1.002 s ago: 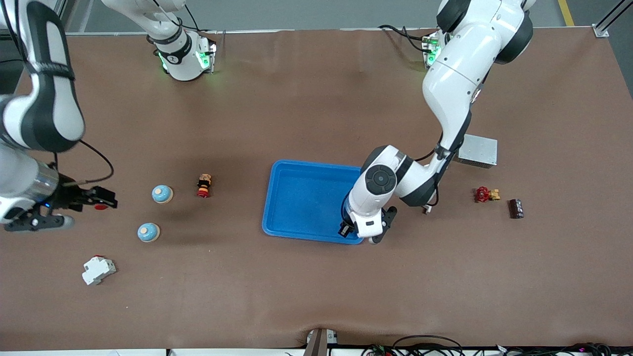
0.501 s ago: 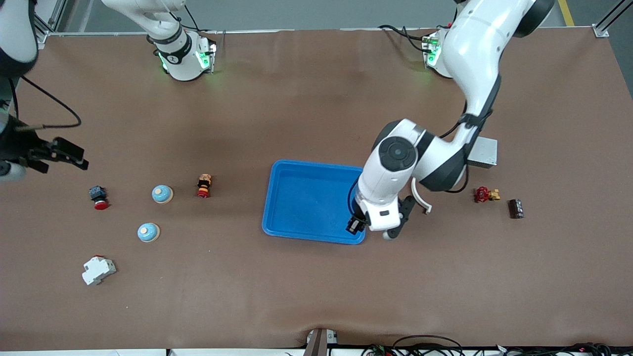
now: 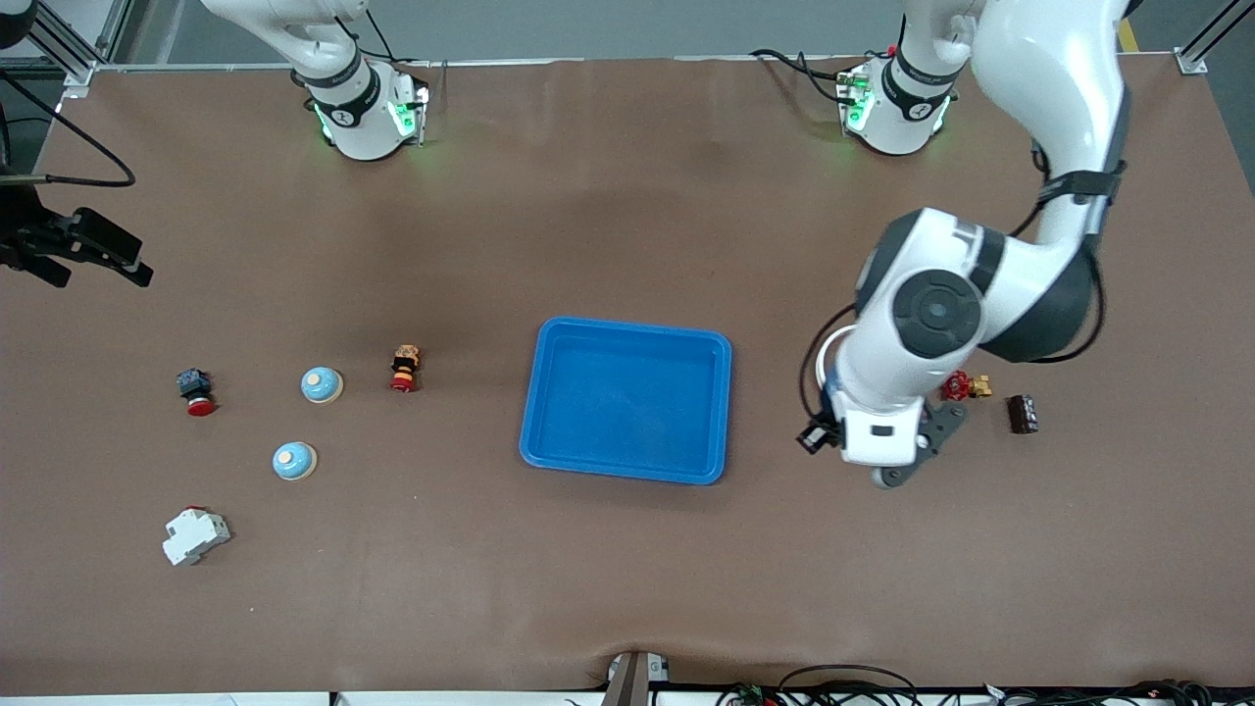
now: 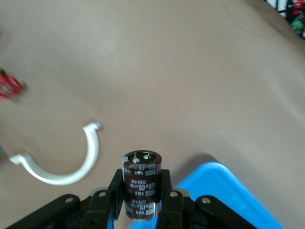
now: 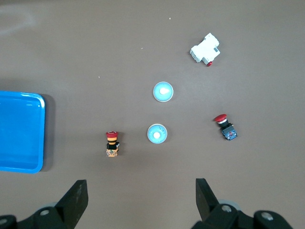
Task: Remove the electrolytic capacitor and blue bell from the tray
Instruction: 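Carry the capacitor with the left gripper beside the white bracket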
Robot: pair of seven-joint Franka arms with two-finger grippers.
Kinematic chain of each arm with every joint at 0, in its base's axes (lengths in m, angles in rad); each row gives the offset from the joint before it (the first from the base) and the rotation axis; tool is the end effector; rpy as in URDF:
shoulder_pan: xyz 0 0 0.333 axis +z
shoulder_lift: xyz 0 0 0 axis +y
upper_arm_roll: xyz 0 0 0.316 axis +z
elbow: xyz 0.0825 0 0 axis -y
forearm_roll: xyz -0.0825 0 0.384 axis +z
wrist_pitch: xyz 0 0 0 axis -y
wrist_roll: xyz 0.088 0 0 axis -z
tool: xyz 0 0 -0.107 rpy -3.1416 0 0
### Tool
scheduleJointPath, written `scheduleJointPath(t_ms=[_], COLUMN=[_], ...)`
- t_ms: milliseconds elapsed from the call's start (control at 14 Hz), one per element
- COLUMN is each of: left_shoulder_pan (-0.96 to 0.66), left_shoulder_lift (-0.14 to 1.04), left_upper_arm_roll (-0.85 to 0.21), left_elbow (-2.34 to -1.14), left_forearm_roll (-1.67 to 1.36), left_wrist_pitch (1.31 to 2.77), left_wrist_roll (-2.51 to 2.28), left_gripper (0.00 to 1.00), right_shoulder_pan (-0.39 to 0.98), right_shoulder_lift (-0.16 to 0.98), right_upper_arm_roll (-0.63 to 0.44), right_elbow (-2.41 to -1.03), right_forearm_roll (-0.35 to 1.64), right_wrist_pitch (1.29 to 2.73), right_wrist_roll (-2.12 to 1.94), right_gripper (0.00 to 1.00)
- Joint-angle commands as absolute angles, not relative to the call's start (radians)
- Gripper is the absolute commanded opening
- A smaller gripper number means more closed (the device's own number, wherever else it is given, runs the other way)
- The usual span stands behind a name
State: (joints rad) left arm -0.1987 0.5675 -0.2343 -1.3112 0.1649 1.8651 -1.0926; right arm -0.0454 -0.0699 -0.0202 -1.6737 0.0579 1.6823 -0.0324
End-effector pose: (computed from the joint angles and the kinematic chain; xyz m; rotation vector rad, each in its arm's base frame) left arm 0.6694 -0.2557 0.4169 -2.9567 -0.9920 -0.0367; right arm 0.5420 -0.0304 0.6242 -3.0833 0.0577 -0.1254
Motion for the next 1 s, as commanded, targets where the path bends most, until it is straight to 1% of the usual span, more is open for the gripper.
scheduleJointPath(t_ms=[0, 358, 430, 573, 644, 716, 931], left_shoulder_pan=[-0.114, 0.026, 0.058, 0.106, 0.123, 0.129, 0.135], left_shoulder_lift=[0.497, 0.445, 0.434, 0.431, 0.431, 0.431, 0.423], left_upper_arm_roll=[-0.252, -0.253, -0.253, -0.253, -0.253, -0.253, -0.252], left_elbow=[-1.383, -1.500, -1.528, -1.566, -1.592, -1.630, -1.756], left_forearm_roll=[0.158, 0.156, 0.153, 0.134, 0.133, 0.133, 0.136], left_wrist_pitch=[1.836, 1.836, 1.842, 1.865, 1.890, 1.934, 2.093], left_wrist_roll=[-0.892, -0.536, -0.461, -0.347, -0.309, -0.281, -0.261], left_gripper=[0.00, 0.00, 0.00, 0.00, 0.00, 0.00, 0.00], right_shoulder_pan=[-0.051, -0.051, -0.049, -0.051, -0.051, -0.051, -0.049], right_shoulder_lift=[-0.107, -0.107, -0.101, -0.060, -0.040, -0.035, -0.035], right_upper_arm_roll=[-0.014, -0.018, -0.017, -0.015, -0.015, -0.015, -0.015], right_elbow=[-1.698, -1.689, -1.651, -1.544, -1.501, -1.487, -1.488], right_forearm_roll=[0.045, 0.043, 0.040, 0.014, 0.015, 0.015, 0.018], right_wrist_pitch=[1.674, 1.677, 1.674, 1.607, 1.577, 1.563, 1.560], right_wrist_roll=[-0.012, -0.020, -0.014, -0.014, -0.014, -0.012, 0.014], right_gripper=[1.00, 1.00, 1.00, 1.00, 1.00, 1.00, 1.00])
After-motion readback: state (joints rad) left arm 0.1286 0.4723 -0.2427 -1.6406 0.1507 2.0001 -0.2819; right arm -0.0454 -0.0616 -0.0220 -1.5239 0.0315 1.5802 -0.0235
